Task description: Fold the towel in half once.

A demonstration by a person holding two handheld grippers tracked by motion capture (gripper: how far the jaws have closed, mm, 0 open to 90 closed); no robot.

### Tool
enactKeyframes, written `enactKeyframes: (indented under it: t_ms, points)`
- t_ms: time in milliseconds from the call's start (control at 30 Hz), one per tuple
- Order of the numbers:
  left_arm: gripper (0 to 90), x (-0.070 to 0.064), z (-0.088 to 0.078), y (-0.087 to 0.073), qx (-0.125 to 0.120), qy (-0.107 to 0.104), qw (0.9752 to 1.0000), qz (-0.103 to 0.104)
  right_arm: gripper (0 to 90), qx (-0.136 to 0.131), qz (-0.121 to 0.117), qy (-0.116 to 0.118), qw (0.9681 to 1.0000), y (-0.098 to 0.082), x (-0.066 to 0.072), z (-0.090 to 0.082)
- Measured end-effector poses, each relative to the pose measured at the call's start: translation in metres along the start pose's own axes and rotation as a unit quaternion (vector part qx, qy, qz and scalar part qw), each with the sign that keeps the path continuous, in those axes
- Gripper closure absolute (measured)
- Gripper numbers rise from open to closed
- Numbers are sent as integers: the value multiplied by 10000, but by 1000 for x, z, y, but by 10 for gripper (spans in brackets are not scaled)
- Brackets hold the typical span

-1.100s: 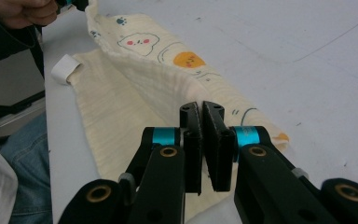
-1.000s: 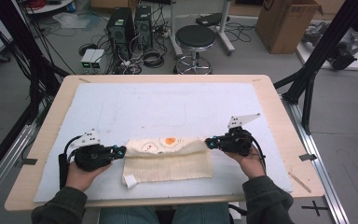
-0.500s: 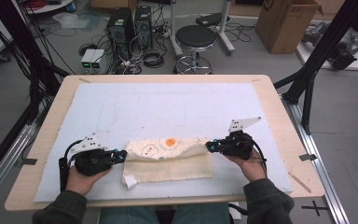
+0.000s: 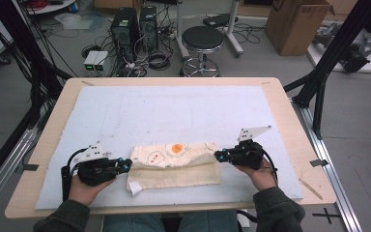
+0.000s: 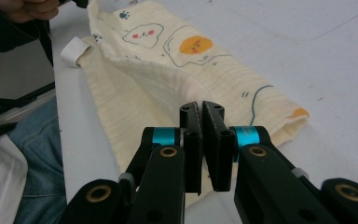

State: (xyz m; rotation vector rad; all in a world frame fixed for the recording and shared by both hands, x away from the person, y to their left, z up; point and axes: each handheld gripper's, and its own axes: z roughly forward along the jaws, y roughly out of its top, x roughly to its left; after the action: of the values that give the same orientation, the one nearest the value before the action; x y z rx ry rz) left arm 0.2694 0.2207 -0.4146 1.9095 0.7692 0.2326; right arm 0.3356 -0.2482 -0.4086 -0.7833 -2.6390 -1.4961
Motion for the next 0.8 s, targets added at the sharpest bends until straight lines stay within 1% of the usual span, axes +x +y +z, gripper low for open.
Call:
enactKeyframes:
  t_ms: [33, 67, 167, 200, 267, 367, 467, 600, 633, 667, 767, 800]
  points:
    - [841, 0, 0, 0, 7, 1, 10000, 17, 863, 23, 42, 8, 10000, -1, 1, 0]
    - [841, 0, 0, -1, 25, 11, 10000, 13, 863, 19, 7, -9, 10000, -2, 0, 0]
    - [836, 0, 2, -4, 91, 23, 10000, 0, 863, 74, 56, 9, 10000, -5, 3, 0]
    - [836, -1, 2, -5, 114, 32, 9999, 10, 863, 96, 26, 9, 10000, -6, 3, 1]
    - [834, -2, 3, -7, 151, 8, 9999, 5, 862, 152, 17, 2, 9999, -8, 3, 1]
    - [834, -5, 5, -9, 248, -43, 9997, 51, 862, 237, 57, 18, 9997, -12, 3, 2]
    - [837, -9, 6, -12, 321, -79, 9994, 110, 862, 290, 19, 19, 9996, -15, 4, 2]
    - [837, -10, 7, -16, 395, -117, 9991, 116, 861, 362, 5, 34, 9993, -18, 6, 3]
    - [837, -10, 6, -16, 423, -123, 9989, 137, 860, 393, 50, 49, 9992, -19, 7, 3]
    - [837, -11, 6, -17, 425, -137, 9989, 105, 860, 393, 16, 44, 9992, -20, 7, 3]
    - [838, -12, 5, -20, 519, -156, 9984, 131, 859, 434, -23, 81, 9990, -22, 9, 4]
    - [837, -12, 5, -21, 541, -172, 9983, 124, 857, 493, 20, 94, 9987, -23, 11, 4]
